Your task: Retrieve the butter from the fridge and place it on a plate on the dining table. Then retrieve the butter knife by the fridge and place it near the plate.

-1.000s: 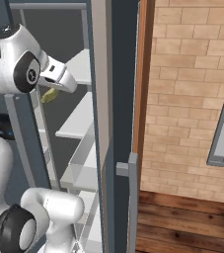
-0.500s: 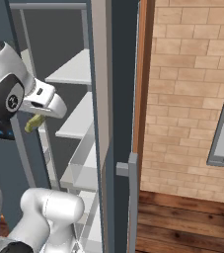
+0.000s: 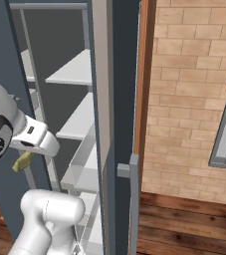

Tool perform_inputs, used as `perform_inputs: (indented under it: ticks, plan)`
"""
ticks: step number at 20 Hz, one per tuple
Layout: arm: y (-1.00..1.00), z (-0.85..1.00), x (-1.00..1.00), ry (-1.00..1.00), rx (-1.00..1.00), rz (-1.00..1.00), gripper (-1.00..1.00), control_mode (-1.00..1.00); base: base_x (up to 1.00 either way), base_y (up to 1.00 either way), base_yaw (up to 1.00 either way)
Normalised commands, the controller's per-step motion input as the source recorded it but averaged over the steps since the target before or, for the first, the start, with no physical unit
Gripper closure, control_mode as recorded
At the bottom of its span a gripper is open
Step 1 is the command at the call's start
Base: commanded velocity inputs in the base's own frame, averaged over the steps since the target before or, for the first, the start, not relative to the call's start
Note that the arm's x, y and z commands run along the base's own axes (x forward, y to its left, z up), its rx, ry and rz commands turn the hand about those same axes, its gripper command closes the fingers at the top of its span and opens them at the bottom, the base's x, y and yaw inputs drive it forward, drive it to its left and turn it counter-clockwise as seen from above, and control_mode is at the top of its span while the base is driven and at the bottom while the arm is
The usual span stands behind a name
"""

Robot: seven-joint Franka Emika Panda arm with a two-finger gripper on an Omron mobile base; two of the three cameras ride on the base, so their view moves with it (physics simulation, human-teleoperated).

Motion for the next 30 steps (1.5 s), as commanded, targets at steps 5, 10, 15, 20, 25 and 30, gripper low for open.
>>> perform_inputs:
  ticks: [5,10,15,20,25,30]
  plan:
    - [0.00,-0.36,-0.03,0.01,0.00,-0.03,1.00,-1.00,0.00,0.00,0.00]
    - [0.00,-0.20,0.01,0.03,0.00,0.00,1.00,-1.00,0.00,0.00,0.00]
    - [0.00,0.00,0.00,0.00,0.00,0.00,1.00,-1.00,0.00,0.00,0.00]
    - [0.02,0.00,-0.14,0.00,0.00,0.00,1.00,1.00,-0.12,0.00,0.00]
    - [0.00,0.00,0.00,0.00,0.00,0.00,1.00,1.00,-0.72,0.35,-0.04]
    - [0.00,0.00,0.00,0.00,0.00,0.00,1.00,1.00,-0.47,0.63,-0.03]
